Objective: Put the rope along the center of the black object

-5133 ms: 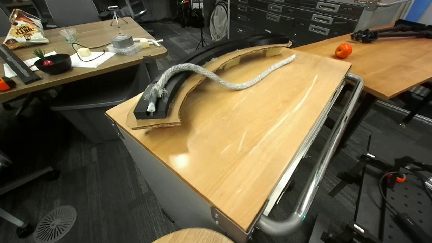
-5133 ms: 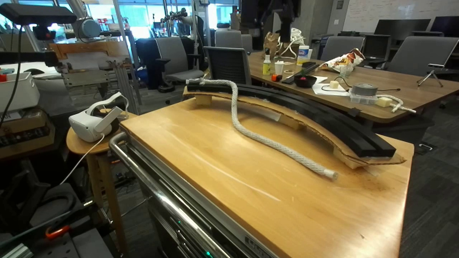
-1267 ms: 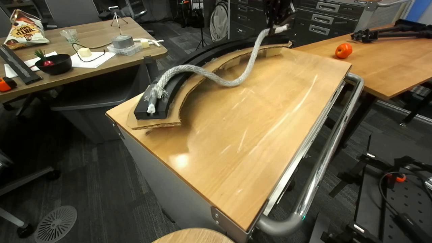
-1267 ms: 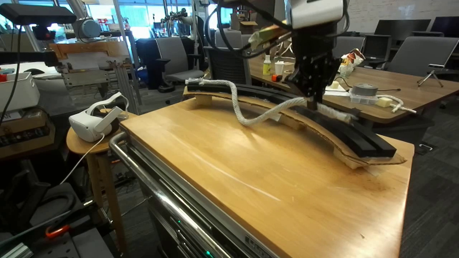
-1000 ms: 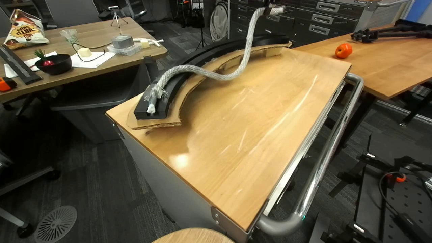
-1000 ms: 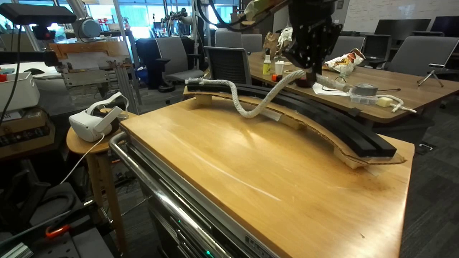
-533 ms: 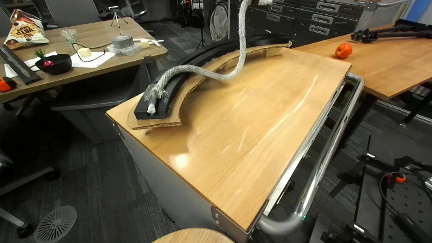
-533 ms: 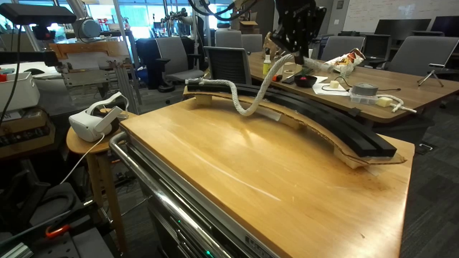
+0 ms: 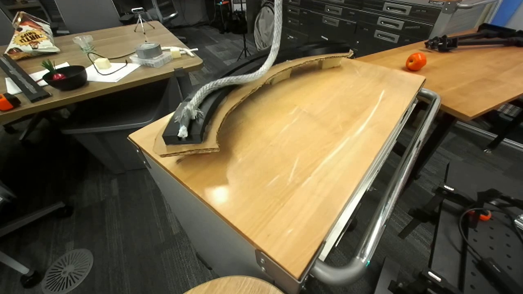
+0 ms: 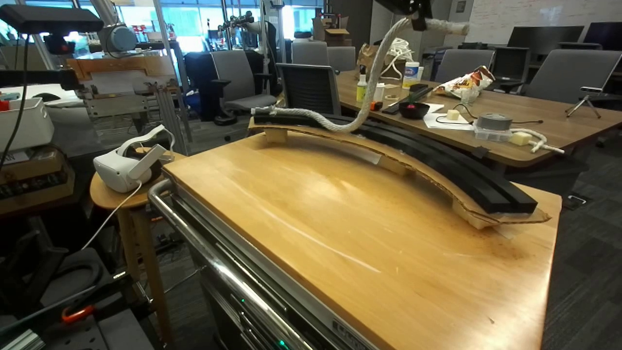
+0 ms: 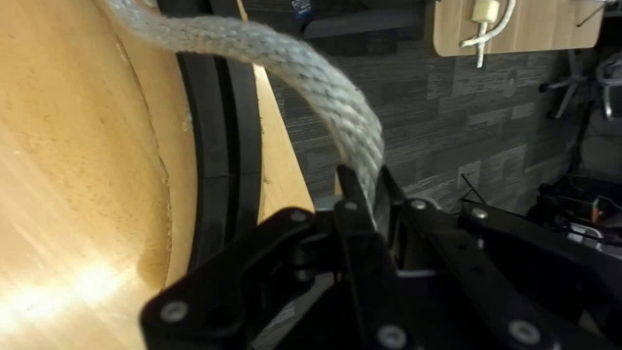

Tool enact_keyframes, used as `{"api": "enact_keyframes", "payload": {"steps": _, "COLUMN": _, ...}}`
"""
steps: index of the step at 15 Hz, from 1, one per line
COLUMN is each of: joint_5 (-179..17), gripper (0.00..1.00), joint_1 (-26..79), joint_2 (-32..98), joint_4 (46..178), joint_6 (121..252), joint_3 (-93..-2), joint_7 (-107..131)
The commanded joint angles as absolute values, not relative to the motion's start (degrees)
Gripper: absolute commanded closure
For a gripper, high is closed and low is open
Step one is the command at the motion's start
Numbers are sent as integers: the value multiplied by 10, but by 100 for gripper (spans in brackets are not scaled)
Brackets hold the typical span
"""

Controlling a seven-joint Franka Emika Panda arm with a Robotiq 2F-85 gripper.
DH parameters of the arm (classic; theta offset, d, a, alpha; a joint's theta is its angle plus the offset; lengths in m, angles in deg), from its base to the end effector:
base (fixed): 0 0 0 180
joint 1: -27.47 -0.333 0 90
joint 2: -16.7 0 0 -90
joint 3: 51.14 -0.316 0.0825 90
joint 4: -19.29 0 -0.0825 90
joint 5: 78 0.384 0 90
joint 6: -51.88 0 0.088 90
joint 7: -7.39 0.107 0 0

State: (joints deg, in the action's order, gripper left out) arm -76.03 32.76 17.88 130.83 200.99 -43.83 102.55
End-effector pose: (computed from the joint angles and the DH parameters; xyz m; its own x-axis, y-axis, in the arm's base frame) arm 0.5946 -0.1331 0.5412 -0.3001 -0.9503 -0.0823 -0.7553 0.2894 -0.5880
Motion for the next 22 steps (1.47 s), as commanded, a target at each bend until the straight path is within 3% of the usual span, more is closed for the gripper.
{"api": "enact_keyframes", "payload": {"steps": 1, "joint_5": -772, "gripper": 97, "joint_1": 326, "joint_2": 181, "joint_4": 1291, "joint_6": 2049, "joint_3": -445, "joint_7": 1028}}
{"api": "enact_keyframes", "payload": {"steps": 22, "joint_5": -881, "gripper": 97, "joint_1": 316, "joint_2": 230, "joint_4": 1240, "joint_6": 2140, "joint_3": -453, "joint_7": 1038}}
